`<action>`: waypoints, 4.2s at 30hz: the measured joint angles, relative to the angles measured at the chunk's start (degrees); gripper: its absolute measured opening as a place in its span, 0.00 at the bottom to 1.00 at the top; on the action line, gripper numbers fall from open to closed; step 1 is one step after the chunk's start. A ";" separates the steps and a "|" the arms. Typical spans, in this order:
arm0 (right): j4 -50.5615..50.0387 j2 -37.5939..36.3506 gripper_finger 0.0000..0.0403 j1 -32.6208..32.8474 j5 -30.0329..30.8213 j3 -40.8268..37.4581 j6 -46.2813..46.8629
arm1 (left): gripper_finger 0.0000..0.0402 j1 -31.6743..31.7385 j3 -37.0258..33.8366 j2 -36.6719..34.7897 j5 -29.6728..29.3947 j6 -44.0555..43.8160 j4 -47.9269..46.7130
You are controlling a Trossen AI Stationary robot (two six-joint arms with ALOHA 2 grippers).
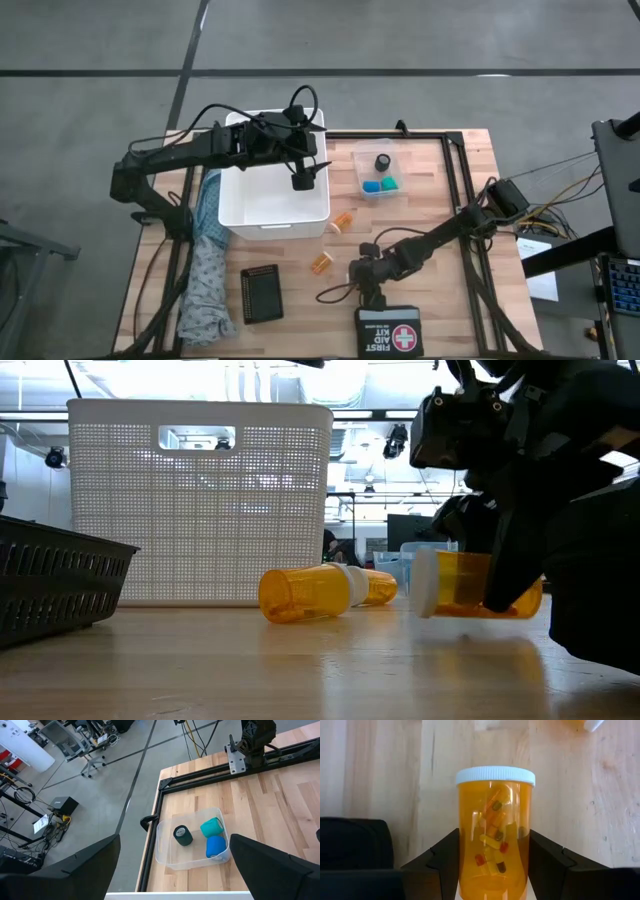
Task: Pick & place medical supplies in basket/bin
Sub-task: Put the bottom orange pill bottle into the black bin
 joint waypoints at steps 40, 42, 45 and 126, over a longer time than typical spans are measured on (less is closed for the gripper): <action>-0.96 -31.98 0.46 -1.20 13.83 0.10 -16.60 | 0.95 -0.01 0.01 -0.01 0.00 0.12 -0.27; 0.64 -32.46 0.46 -1.34 13.74 0.10 -18.10 | 0.95 -0.01 0.01 -0.01 0.00 0.11 -0.27; 3.74 -32.61 0.46 -1.53 13.71 0.10 -21.07 | 0.95 -0.02 0.00 -0.01 0.00 0.04 -0.28; 52.28 32.89 0.46 -2.43 14.81 33.10 -18.07 | 0.95 0.00 0.02 -0.01 0.00 0.15 -1.16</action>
